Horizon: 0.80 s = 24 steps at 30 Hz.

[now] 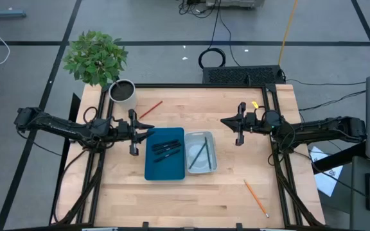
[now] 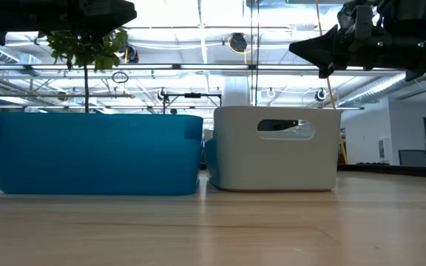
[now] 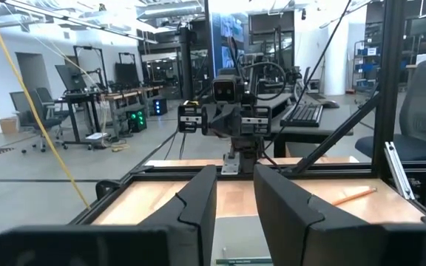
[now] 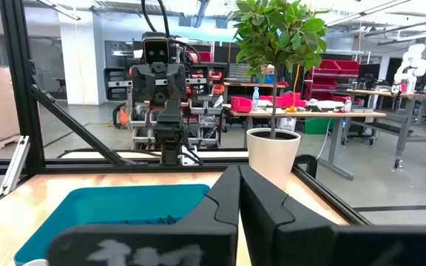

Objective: Sort pens & pencils
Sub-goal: Put the orange pencil into the white bin

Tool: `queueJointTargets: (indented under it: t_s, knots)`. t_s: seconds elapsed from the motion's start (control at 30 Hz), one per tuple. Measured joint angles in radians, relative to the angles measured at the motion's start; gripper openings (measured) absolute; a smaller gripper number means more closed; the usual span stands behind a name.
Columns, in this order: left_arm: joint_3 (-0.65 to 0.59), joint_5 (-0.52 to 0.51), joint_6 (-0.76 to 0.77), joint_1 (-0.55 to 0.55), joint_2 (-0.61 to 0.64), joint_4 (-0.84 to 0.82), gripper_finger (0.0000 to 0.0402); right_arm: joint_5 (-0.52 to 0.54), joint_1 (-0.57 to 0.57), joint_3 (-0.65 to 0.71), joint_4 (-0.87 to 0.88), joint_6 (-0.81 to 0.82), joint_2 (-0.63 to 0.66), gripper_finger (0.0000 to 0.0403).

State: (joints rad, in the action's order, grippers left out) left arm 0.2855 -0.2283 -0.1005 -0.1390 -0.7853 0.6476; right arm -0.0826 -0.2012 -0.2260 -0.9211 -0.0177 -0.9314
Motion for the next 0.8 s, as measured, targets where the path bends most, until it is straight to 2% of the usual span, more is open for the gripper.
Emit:
queueJointTargets:
  t_s: [0.17,0.3,0.4,0.5,0.63,0.7,0.8]
  knots:
    - [0.000,0.000,0.000,0.000,0.000,-0.001,0.0097,0.000,0.010,0.000,0.027,0.037,0.000,0.0016]
    - [0.000,0.000,-0.012,0.000,0.000,-0.001,0.0097,0.000,0.077,-0.006,0.041,0.056,0.000,0.0076]
    - [0.000,0.000,-0.023,0.000,0.000,-0.001,0.0097,-0.001,0.143,-0.060,0.152,0.058,0.000,0.0132]
    - [0.000,0.000,-0.025,0.000,0.000,-0.003,0.0097,0.010,0.222,-0.153,0.457,0.067,0.000,0.0171]
    - [0.000,-0.001,-0.029,0.000,0.000,-0.014,0.0097,0.115,0.351,-0.295,0.945,0.218,-0.001,0.0185]
    - [0.000,-0.006,-0.036,0.000,0.000,-0.017,0.0097,0.160,0.419,-0.330,1.096,0.330,0.000,0.0182]
    - [0.000,-0.009,-0.035,0.000,0.000,-0.018,0.0097,0.164,0.518,-0.352,1.246,0.524,-0.001,0.0169]
